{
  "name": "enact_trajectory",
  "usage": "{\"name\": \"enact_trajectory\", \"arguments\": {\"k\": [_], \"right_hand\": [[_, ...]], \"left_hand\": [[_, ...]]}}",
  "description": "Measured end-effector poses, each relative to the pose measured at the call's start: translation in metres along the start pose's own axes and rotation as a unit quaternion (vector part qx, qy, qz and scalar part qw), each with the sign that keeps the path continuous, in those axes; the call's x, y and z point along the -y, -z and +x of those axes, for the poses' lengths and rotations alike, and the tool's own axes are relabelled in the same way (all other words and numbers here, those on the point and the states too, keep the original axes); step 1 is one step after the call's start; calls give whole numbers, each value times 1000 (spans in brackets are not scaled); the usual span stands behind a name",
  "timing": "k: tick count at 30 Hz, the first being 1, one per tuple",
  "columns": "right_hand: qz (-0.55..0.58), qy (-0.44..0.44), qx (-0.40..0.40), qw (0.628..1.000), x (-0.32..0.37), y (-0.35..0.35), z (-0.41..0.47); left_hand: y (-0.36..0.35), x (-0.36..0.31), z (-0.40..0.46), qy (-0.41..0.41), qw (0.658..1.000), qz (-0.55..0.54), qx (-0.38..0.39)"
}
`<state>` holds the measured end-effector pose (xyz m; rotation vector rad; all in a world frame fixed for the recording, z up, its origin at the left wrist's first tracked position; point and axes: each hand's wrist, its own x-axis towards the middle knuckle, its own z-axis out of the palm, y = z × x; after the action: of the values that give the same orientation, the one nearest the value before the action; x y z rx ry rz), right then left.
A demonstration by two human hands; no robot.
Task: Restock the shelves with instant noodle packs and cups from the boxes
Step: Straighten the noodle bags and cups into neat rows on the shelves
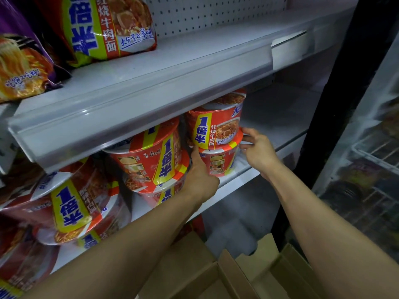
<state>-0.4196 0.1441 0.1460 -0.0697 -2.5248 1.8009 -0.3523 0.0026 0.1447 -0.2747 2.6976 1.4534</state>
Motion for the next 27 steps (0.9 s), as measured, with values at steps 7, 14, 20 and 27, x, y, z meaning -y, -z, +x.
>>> {"name": "enact_trajectory", "arguments": {"k": [7, 14, 20, 27], "right_hand": [[-4, 8, -20, 1000, 2, -4, -6], [-56, 13, -43, 997, 0, -2, -16], [-49, 18, -30, 998, 4, -1, -21], [12, 23, -107, 994, 20, 4, -13]], "left_hand": [[-1, 0, 1, 5, 1000, 2, -8], [0, 0, 2, 16, 999, -25, 20], [2, 1, 1, 25, 999, -17, 25], [-3, -14, -14, -21, 999, -30, -31]]}}
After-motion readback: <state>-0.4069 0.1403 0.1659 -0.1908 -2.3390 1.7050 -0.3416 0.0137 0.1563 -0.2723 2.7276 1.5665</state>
